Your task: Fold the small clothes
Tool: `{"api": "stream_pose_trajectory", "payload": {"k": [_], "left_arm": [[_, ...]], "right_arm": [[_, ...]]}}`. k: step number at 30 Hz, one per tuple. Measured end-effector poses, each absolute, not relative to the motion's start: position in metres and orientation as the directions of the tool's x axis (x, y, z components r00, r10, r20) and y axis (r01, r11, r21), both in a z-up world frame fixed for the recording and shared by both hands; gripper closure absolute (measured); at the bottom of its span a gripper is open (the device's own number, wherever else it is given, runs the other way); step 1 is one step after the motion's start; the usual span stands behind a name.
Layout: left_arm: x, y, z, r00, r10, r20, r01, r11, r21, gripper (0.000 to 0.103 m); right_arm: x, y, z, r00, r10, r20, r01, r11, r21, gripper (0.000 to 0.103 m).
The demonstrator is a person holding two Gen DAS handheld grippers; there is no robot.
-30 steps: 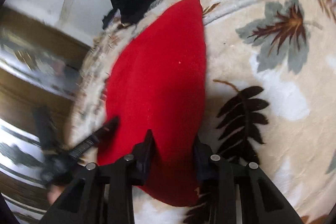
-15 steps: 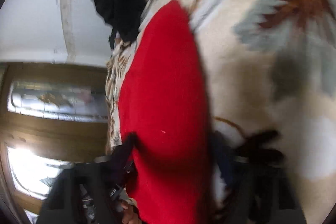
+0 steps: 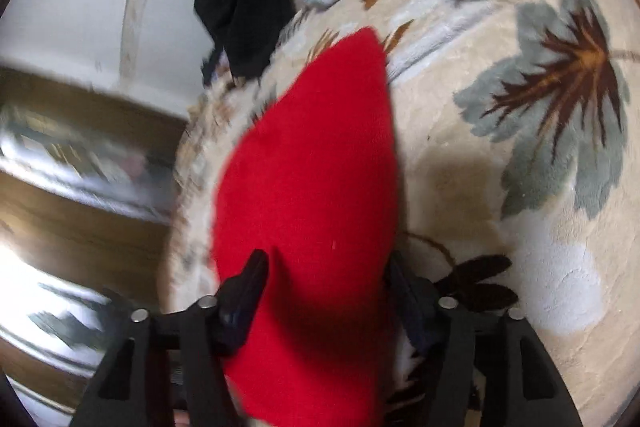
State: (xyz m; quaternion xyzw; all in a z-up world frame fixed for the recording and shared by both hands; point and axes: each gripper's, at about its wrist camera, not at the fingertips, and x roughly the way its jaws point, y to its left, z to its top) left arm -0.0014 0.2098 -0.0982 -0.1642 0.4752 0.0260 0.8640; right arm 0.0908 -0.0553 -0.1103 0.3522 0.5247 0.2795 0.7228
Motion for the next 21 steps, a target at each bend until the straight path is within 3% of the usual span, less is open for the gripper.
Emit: {"api": "stream_pose_trajectory", "payload": {"k": [3,6,7,8,10,11,13,17,21], "left_arm": [[-0.002,0.210,-0.099,0.550,-0.112,-0.827,-0.196,0.946,-0.258,0.042],[-0.001,0.211,-0.098,0.554,-0.108,-0.825,-0.191,0.949,-0.252,0.042],[-0.001,0.212,-0.099,0.556,-0.114,-0.823,-0.191,0.947,-0.260,0.041],[-0.002,0.211,-0.099,0.556,-0.115,-0.823,-0.193,0.946,-0.263,0.040],[-0.002,0.211,-0.099,0.556,-0.115,-0.823,-0.192,0.946,-0.262,0.040],[-0.002,0.210,-0.098,0.560,-0.109,-0.822,-0.189,0.949,-0.254,0.040],[-0.003,0.210,-0.097,0.561,-0.110,-0.820,-0.184,0.950,-0.253,0.040],[-0.002,0.212,-0.098,0.559,-0.121,-0.821,-0.191,0.944,-0.269,0.040],[-0.002,0.212,-0.098,0.559,-0.126,-0.819,-0.191,0.942,-0.276,0.040]], "right_arm": [[0.114,-0.051,-0.126,0.267,0.786,-0.558,0.022,0.574,0.819,0.033],[0.122,-0.029,-0.118,0.247,0.692,-0.678,-0.034,0.705,0.708,0.053],[0.115,-0.018,-0.100,0.282,0.628,-0.726,-0.107,0.772,0.626,0.058],[0.100,0.001,-0.075,0.360,0.509,-0.782,-0.228,0.861,0.455,0.062],[0.089,0.023,-0.071,0.426,0.370,-0.825,-0.310,0.917,0.251,0.063],[0.094,0.023,-0.080,0.405,0.358,-0.841,-0.292,0.923,0.251,0.063],[0.101,0.001,-0.084,0.378,0.462,-0.803,-0.215,0.887,0.409,0.059],[0.086,-0.035,-0.090,0.304,0.641,-0.705,-0.122,0.760,0.639,0.032],[0.077,-0.047,-0.112,0.274,0.745,-0.608,0.007,0.631,0.776,0.030]]}}
